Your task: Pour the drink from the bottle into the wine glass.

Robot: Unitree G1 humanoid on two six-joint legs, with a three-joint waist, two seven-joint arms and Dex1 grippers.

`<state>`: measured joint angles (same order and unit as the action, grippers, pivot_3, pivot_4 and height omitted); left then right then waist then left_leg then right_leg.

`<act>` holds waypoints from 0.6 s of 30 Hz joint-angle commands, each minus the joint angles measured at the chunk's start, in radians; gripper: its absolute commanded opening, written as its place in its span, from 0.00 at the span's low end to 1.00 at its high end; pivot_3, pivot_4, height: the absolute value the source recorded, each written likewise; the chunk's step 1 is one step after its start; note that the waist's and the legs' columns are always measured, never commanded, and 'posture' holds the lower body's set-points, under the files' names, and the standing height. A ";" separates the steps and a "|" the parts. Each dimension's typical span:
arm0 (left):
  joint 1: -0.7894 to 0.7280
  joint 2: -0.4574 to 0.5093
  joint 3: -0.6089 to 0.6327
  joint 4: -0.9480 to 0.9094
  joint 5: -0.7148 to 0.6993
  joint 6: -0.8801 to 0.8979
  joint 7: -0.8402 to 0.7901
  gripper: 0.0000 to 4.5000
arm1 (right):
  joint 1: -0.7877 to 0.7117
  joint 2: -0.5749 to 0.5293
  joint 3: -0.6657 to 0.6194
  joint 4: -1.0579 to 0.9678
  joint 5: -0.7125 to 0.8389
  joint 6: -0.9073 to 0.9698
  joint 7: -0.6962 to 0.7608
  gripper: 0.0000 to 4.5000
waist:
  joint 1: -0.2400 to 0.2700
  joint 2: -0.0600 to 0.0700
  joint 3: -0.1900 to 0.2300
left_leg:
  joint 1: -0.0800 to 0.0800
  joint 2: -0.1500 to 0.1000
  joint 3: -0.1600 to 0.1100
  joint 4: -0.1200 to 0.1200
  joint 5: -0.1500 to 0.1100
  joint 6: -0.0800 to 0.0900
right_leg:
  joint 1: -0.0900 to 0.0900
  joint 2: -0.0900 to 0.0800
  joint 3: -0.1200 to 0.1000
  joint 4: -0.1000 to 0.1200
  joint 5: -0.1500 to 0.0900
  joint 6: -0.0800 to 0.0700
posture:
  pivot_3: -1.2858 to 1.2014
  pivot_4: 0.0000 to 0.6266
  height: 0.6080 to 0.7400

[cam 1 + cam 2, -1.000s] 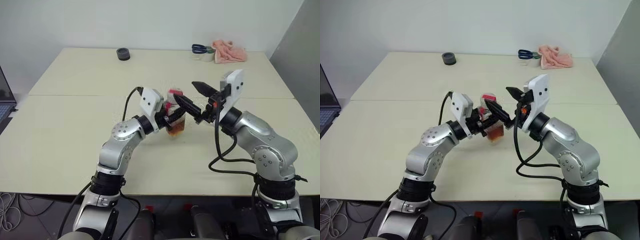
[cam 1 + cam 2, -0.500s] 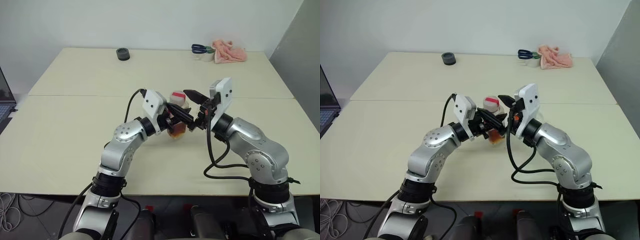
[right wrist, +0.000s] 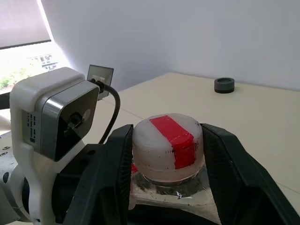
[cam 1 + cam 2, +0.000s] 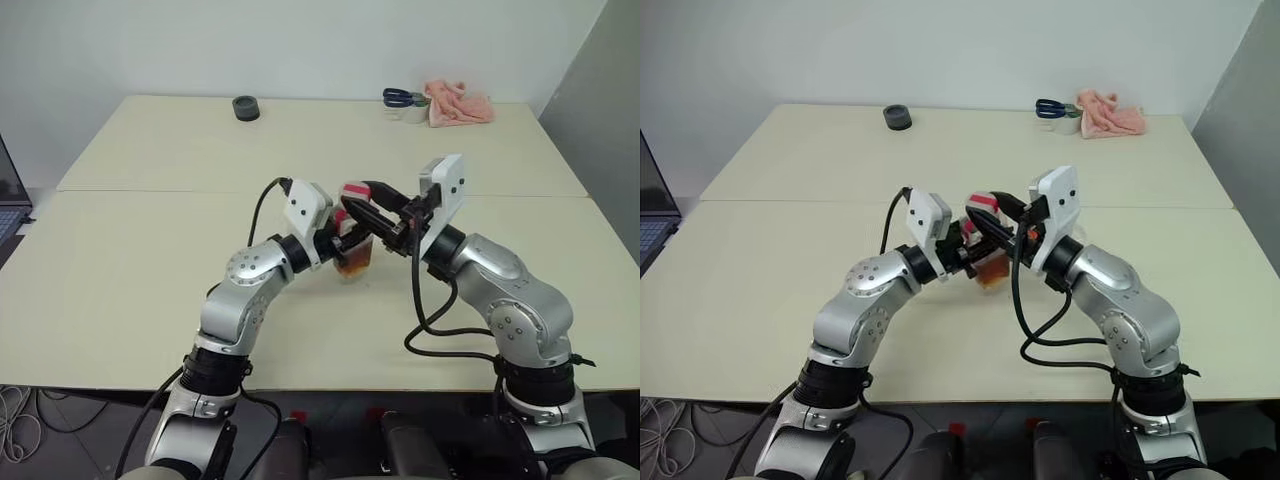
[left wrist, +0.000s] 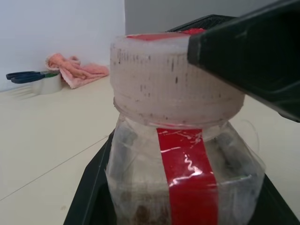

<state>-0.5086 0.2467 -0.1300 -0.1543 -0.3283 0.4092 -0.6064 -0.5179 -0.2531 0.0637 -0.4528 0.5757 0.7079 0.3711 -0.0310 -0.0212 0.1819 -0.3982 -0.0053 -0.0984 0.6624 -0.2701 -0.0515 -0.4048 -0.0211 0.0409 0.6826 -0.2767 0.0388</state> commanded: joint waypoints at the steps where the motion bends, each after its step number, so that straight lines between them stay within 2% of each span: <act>1: 0.010 0.033 -0.003 -0.104 -0.047 0.023 -0.058 0.40 | -0.033 -0.011 -0.030 -0.007 0.023 -0.019 0.033 0.41 | 0.000 0.000 0.000 | 0.000 0.000 0.000 0.000 0.000 0.000 | 0.000 0.000 0.000 0.000 0.000 0.000 | 0.52 0.24 1.00; 5: 0.007 0.144 0.035 -0.220 -0.234 0.150 -0.224 0.40 | -0.138 -0.099 -0.069 0.022 0.185 0.042 0.244 0.41 | -0.005 0.002 0.002 | 0.000 0.000 0.001 0.000 0.000 0.000 | 0.000 0.000 0.000 0.000 0.000 0.000 | 0.52 0.24 1.00; 8: -0.005 0.269 0.072 -0.308 -0.447 0.285 -0.399 0.40 | -0.212 -0.159 -0.055 0.078 0.295 0.109 0.405 0.41 | -0.005 0.003 0.002 | 0.000 0.001 0.000 0.000 0.000 0.000 | 0.000 0.001 -0.001 0.000 0.000 0.000 | 0.52 0.24 1.00; 10: -0.023 0.332 0.082 -0.323 -0.524 0.341 -0.468 0.40 | -0.240 -0.180 -0.040 0.108 0.325 0.130 0.468 0.41 | -0.006 0.003 0.002 | 0.000 0.001 0.000 -0.001 0.000 0.000 | 0.000 0.001 -0.001 0.000 0.000 0.000 | 0.52 0.24 1.00; 12: -0.058 0.389 0.084 -0.305 -0.547 0.366 -0.531 0.40 | -0.258 -0.201 -0.021 0.132 0.321 0.133 0.522 0.41 | -0.006 0.003 0.002 | 0.000 0.001 0.000 0.000 0.000 0.000 | 0.000 0.001 -0.001 0.000 0.000 0.000 | 0.52 0.24 1.00; 15: -0.088 0.419 0.086 -0.265 -0.530 0.360 -0.566 0.40 | -0.264 -0.226 -0.020 0.153 0.322 0.141 0.562 0.41 | -0.002 0.003 0.003 | 0.000 0.000 0.000 0.000 0.000 0.001 | 0.000 0.001 -0.001 -0.001 0.000 0.000 | 0.52 0.24 1.00; 18: -0.095 0.426 0.095 -0.189 -0.454 0.306 -0.556 0.40 | -0.227 -0.298 -0.082 0.155 0.342 0.169 0.567 0.63 | 0.000 0.003 0.003 | 0.000 0.000 0.000 0.000 0.000 0.000 | 0.001 0.001 -0.001 -0.001 0.000 0.000 | 0.52 0.24 1.00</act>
<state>-0.5839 0.6742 -0.0521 -0.3452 -0.7967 0.7663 -1.1391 -0.7618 -0.5085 0.0505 -0.3055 0.9187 0.8632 0.9457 -0.0310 -0.0181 0.1845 -0.3982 -0.0051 -0.0982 0.6627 -0.2703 -0.0510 -0.4043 -0.0204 0.0403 0.6820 -0.2768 0.0388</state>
